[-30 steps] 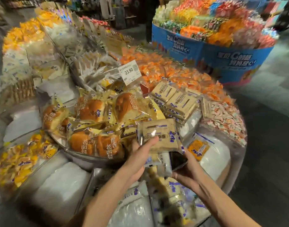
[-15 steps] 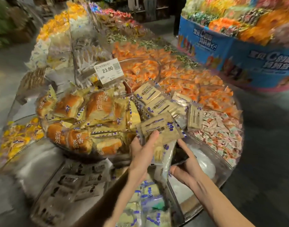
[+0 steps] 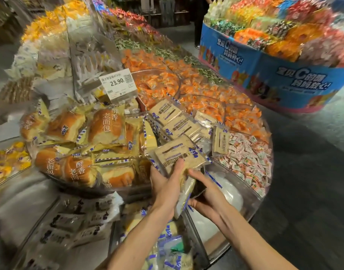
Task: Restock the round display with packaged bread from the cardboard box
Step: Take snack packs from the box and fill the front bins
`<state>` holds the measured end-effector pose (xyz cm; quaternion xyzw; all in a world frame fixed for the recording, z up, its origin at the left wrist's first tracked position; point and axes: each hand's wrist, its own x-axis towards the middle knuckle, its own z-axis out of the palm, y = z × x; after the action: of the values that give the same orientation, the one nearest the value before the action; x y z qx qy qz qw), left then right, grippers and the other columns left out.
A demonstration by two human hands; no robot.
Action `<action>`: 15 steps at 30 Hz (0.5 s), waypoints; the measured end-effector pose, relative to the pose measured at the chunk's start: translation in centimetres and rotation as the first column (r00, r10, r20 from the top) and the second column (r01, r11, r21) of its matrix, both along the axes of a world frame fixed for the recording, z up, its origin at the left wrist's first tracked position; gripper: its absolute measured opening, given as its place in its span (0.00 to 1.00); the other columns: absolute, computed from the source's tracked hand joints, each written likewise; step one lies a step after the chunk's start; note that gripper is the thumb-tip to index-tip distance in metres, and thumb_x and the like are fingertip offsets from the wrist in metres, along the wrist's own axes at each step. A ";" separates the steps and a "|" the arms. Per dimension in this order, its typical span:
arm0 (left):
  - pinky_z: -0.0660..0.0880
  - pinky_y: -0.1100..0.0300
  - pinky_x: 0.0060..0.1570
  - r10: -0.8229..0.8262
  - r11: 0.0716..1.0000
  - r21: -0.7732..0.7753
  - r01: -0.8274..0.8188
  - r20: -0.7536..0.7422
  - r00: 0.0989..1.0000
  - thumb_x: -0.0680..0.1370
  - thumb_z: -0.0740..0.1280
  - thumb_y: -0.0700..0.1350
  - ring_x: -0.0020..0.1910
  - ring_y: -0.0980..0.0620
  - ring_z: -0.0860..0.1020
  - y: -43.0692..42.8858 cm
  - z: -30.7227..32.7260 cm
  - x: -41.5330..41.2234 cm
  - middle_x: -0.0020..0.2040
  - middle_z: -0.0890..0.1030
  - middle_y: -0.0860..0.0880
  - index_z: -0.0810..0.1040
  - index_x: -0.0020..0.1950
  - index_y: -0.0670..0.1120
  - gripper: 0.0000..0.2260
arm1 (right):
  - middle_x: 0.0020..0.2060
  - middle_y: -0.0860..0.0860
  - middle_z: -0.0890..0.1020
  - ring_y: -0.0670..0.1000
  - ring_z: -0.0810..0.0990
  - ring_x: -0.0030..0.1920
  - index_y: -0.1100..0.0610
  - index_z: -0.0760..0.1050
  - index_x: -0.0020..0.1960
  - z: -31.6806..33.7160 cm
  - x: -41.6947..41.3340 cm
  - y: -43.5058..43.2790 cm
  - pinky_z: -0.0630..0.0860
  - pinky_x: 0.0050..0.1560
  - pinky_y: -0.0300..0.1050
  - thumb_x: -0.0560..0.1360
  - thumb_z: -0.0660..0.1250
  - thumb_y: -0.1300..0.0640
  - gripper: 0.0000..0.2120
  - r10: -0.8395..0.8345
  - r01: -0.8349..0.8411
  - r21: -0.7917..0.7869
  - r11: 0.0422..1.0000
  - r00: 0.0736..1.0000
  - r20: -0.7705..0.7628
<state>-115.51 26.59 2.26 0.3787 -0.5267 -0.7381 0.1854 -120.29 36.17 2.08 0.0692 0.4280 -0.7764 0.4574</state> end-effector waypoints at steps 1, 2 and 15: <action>0.77 0.54 0.58 -0.002 1.000 -0.016 0.002 0.030 1.000 0.73 0.75 0.54 0.55 0.55 0.80 0.1 0.1 -0.2 0.57 0.82 0.54 0.72 0.66 0.51 0.24 | 0.45 0.56 0.86 0.54 0.86 0.42 0.57 0.80 0.56 -0.2 -0.2 0.1 0.82 0.35 0.49 0.68 0.71 0.56 0.17 -0.002 0.002 -0.005 1.000 1.000 0.007; 0.76 0.58 0.54 0.005 0.999 -0.045 -0.002 0.049 0.999 0.73 0.75 0.54 0.53 0.57 0.80 0.2 0.3 -0.4 0.55 0.82 0.56 0.74 0.62 0.53 0.20 | 0.45 0.57 0.86 0.54 0.86 0.41 0.58 0.80 0.54 -0.3 -0.5 0.2 0.82 0.35 0.49 0.68 0.71 0.57 0.15 -0.004 0.005 -0.017 1.000 1.000 0.016; 0.78 0.58 0.41 -0.060 0.996 0.064 0.061 -0.013 0.998 0.67 0.79 0.50 0.43 0.53 0.83 3.8 -0.5 -7.5 0.45 0.86 0.51 0.82 0.53 0.49 0.17 | 0.58 0.66 0.81 0.64 0.84 0.54 0.66 0.82 0.57 -3.9 -13.5 6.9 0.79 0.56 0.64 0.47 0.86 0.63 0.39 0.206 -0.177 -0.213 0.961 0.970 0.127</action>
<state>-123.03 30.34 1.76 0.3645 -0.5130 -0.7618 0.1536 -133.78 43.08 -1.85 0.0384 0.3173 -0.7602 0.5656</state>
